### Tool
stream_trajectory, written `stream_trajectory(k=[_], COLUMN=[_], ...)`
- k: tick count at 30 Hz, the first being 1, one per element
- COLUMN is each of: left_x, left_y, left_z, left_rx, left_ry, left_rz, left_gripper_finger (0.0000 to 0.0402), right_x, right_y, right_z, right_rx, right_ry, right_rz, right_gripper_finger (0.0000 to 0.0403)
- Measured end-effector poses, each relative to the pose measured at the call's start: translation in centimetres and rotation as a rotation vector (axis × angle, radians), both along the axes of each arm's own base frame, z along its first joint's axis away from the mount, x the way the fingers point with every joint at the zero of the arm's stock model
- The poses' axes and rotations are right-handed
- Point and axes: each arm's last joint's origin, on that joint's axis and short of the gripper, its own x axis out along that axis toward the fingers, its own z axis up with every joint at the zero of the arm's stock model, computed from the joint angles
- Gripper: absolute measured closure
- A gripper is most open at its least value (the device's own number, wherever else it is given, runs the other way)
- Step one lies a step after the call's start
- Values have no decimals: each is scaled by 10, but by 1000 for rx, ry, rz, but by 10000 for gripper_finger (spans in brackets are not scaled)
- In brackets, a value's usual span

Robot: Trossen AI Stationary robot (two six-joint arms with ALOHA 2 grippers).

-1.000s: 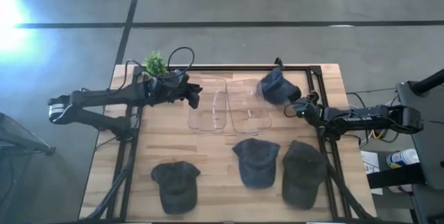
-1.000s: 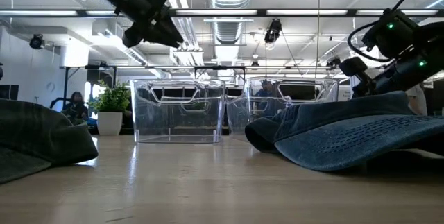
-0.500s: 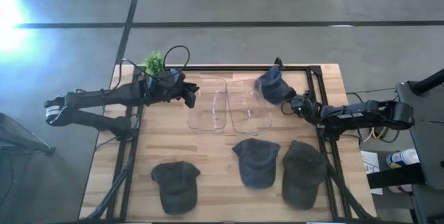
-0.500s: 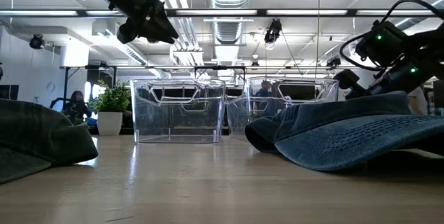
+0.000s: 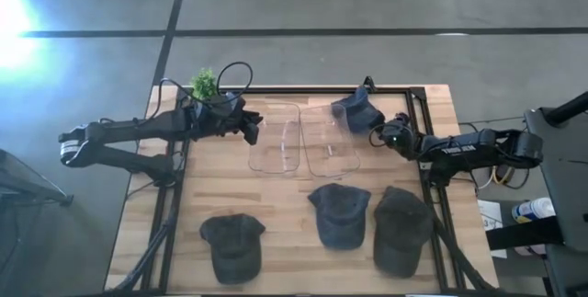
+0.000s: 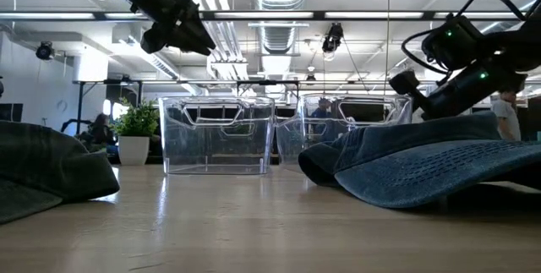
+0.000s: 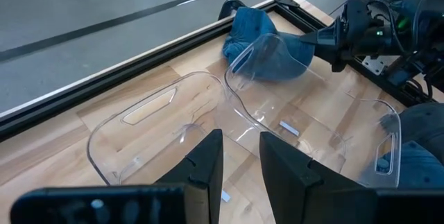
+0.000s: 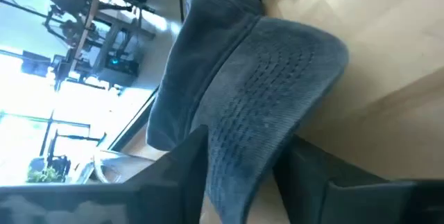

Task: Pick & Place hat
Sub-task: Put the top blue cap into the right transparent bin

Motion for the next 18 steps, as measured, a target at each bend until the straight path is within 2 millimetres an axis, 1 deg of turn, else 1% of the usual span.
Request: stream_trajectory(k=[3,5,7,8,10,13,16,17,18], left_x=[0,0,0,0,0,0,0,0,0], left_y=[0,0,0,0,0,0,0,0,0], left_z=[0,0,0,0,0,0,0,0,0], left_rx=[1,1,1,0,0,1,1,1,1], left_ry=[0,1,2,3,4,4,5,5,6], left_rz=[0,0,0,0,0,-1,-1,-1,-1], left_gripper_finger=[312,312,312,312,312,312,312,312,312], right_x=[3,2,1,0,1,4,7,9,9], right_y=[-1,-2,-5,-6,-7,-9,-11,-11,-10], right_z=[-1,-5,-8,-10,-13,-12,-6,-2,1], right_rx=[13,17,21,24,29,8,-48,-70,-89], right_ry=[3,30,49,57,65,32,-2,-6,-11], right_rz=[18,-5,-28,-35,-41,-44,-39,-38,-46], right_gripper_finger=[219,207,207,213,237,297,364,378,383])
